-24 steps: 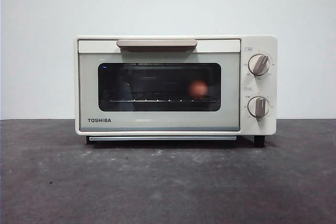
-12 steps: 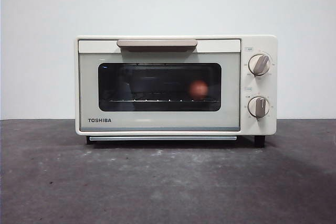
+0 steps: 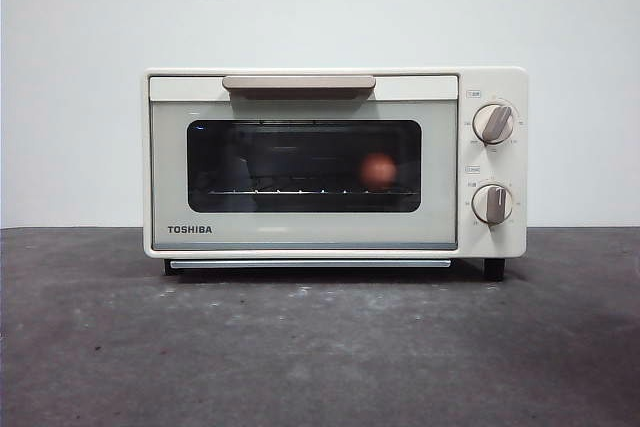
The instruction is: Eggoven
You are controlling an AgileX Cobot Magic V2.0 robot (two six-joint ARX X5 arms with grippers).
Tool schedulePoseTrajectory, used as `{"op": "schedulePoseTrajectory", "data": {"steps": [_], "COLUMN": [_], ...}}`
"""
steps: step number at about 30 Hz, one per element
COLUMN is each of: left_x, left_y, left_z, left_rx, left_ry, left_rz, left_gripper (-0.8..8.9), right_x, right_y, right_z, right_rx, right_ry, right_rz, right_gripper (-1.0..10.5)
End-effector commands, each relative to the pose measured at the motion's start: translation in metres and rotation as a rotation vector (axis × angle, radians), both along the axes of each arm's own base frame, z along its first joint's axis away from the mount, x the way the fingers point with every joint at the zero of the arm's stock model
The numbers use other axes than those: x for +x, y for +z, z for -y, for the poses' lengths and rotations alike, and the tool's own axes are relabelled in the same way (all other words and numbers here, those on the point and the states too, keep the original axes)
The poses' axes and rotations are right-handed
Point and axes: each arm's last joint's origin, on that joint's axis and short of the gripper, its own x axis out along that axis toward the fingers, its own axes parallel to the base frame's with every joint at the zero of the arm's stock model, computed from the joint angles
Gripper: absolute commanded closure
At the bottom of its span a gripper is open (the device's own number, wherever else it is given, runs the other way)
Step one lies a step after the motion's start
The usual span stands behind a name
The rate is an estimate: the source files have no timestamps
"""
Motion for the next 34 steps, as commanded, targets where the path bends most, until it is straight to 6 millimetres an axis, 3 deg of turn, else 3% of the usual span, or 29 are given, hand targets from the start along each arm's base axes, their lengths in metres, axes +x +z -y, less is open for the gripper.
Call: {"op": "schedulePoseTrajectory", "data": {"steps": [1, 34], "left_x": [0.0011, 0.0011], "left_y": [-0.0095, -0.0095], "left_z": [-0.0001, -0.0001], "left_rx": [-0.008, -0.008], "left_ry": [0.002, 0.002], "left_rz": [-0.031, -0.031], "left_gripper": [8.06, 8.06], "right_x": [-0.0004, -0.0002], "right_y": [-0.0064, -0.0051], "right_z": [-0.0001, -0.0006], "right_rx": [-0.018, -0.013], "right_ry": [0.006, 0.02], "right_rz": [-0.052, -0.038], "right_gripper": [9.4, 9.4]}}
